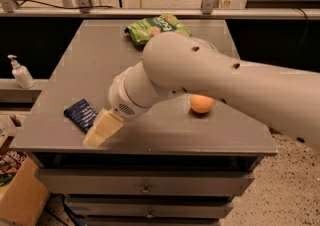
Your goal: Move rxbar blueberry near green rice chip bag
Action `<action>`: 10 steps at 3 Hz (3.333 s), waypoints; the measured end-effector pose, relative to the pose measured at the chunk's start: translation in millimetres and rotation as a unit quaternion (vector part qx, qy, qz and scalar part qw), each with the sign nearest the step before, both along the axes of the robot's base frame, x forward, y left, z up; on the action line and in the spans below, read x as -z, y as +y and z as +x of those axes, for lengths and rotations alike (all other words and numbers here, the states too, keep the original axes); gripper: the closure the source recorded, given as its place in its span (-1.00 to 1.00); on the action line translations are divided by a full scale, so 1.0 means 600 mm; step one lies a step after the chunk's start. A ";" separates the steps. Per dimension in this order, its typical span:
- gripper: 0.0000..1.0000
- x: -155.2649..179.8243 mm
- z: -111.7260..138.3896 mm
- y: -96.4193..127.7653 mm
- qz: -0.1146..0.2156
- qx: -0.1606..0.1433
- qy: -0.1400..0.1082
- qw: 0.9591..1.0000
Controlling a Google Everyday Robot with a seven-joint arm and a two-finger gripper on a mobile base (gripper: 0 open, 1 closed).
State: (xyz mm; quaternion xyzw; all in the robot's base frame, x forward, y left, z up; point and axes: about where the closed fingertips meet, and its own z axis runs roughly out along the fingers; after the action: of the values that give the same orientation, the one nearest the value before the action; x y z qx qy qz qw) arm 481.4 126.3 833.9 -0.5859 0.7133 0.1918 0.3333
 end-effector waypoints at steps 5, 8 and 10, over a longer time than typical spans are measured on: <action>0.73 0.035 0.020 0.022 -0.001 0.001 -0.001 1.000; 1.00 0.034 0.020 0.022 -0.001 0.001 -0.001 1.000; 1.00 0.033 0.020 0.022 -0.001 0.001 -0.001 1.000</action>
Offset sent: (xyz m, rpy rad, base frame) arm 0.0166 0.0155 -0.0392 0.0005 0.0079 -0.0063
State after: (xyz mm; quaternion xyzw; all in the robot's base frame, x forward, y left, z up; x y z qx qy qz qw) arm 493.6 139.5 814.2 -0.5855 0.7138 0.1898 0.3340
